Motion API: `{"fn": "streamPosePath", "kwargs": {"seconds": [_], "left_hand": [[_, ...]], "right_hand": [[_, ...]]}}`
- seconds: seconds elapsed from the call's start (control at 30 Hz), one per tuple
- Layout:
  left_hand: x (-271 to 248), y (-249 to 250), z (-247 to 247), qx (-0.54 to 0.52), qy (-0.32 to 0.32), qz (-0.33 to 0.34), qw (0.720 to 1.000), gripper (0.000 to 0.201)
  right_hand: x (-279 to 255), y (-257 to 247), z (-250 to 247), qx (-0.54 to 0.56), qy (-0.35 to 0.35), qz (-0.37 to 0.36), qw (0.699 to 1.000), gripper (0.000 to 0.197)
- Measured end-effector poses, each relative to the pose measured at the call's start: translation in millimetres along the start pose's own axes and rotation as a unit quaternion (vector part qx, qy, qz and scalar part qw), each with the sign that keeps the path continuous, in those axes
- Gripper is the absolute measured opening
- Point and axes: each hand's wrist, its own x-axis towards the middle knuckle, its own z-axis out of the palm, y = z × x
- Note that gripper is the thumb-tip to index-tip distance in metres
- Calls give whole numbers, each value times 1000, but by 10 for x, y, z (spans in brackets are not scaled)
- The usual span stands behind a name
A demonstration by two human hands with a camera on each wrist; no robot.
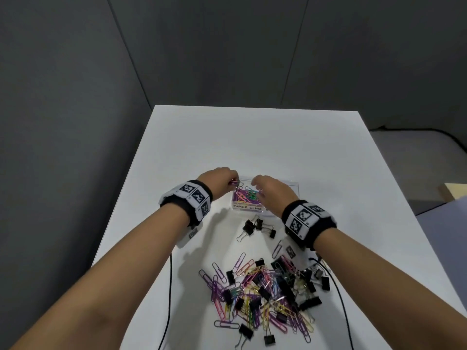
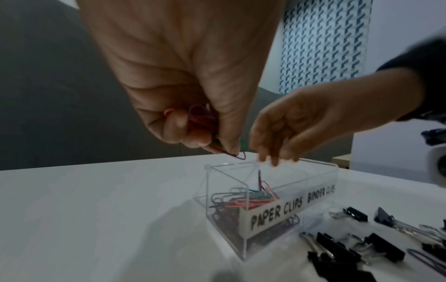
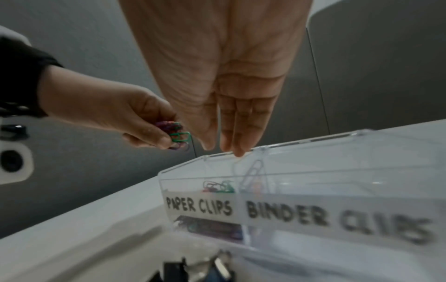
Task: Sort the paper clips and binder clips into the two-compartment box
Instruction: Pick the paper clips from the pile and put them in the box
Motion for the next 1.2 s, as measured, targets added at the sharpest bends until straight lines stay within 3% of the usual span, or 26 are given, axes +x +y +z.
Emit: {"fn": "streamPosePath", "kwargs": {"seconds": [0.1,0.33,0.47,0.53,0.63,0.7,0.87,1.2], "left_hand": [[134,138,86,24,-15,19,999,26],[200,303,230,115,-23,59,991,37],[-17,334,258,129,32,105,986,28],[-189,353,376,105,6,109,988,23],[-442,355,692,121,-108,79,984,33],[-574,340,892,132,-146,48,979,42],[-682,409,1121,45,-121,-9,992,32],[-647,480,1210,20,-106,-12,994,23]], "right_hand": [[-249,185,-38,-40,-4,-26,999,23],[-641,400,146,-100,-118,-63,986,23],[-715,437,287,-129,-160,-83,975,25],[-745,443,335,-158,-170,-107,967,28],[-794,428,380,-196,-170,-123,958,28],[-823,412,423,-204,-160,-121,958,22],[-846,352,507,-174,-161,-51,970,19],[-871,273,556,-174,-136,-16,975,15]]}}
